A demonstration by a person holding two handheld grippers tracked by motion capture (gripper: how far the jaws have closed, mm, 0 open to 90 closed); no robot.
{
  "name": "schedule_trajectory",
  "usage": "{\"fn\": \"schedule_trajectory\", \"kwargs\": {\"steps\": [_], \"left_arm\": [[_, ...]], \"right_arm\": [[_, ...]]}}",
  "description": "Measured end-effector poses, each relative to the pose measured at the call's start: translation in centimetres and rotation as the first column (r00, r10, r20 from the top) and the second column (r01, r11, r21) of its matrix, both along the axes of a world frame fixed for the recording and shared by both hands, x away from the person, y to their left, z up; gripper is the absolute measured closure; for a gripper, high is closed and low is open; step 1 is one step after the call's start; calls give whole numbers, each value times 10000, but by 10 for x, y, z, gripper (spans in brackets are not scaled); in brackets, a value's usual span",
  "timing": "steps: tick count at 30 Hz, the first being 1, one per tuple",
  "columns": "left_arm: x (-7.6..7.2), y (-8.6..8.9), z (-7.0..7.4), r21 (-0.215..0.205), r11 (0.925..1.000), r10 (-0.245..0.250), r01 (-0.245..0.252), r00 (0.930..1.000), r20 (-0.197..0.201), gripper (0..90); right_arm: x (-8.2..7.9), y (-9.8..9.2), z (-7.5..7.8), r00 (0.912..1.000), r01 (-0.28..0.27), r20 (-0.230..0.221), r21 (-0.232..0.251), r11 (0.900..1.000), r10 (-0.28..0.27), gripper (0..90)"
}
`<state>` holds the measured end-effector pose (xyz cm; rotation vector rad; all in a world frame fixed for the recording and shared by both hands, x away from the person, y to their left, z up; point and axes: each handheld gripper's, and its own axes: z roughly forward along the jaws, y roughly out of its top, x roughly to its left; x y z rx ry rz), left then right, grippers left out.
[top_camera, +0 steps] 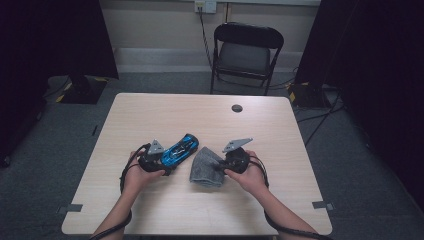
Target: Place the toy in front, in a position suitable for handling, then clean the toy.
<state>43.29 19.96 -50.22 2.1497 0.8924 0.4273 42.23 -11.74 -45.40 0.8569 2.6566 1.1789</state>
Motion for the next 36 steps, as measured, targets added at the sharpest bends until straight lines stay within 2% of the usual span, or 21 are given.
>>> {"fn": "schedule_trajectory", "kwargs": {"steps": [6,20,26,34,36], "left_arm": [[-1,0,0,8,10000,45,-45,10000,14,254],[-2,1,0,-72,9999,105,-105,9999,-50,254],[-1,1,0,-73,9999,77,-78,9999,-76,254],[-1,1,0,-133,9999,83,-85,9999,-134,254],[-1,1,0,-132,9999,82,-84,9999,-134,253]], "right_arm": [[7,3,6,9999,129,38,-73,9999,-129,782],[23,19,15,9992,391,53,168,9991,-392,782],[28,31,20,9986,495,186,231,9985,-500,782],[39,55,17,9989,465,101,173,9988,-466,782],[40,64,17,9989,400,260,-20,9992,-400,781]]}}
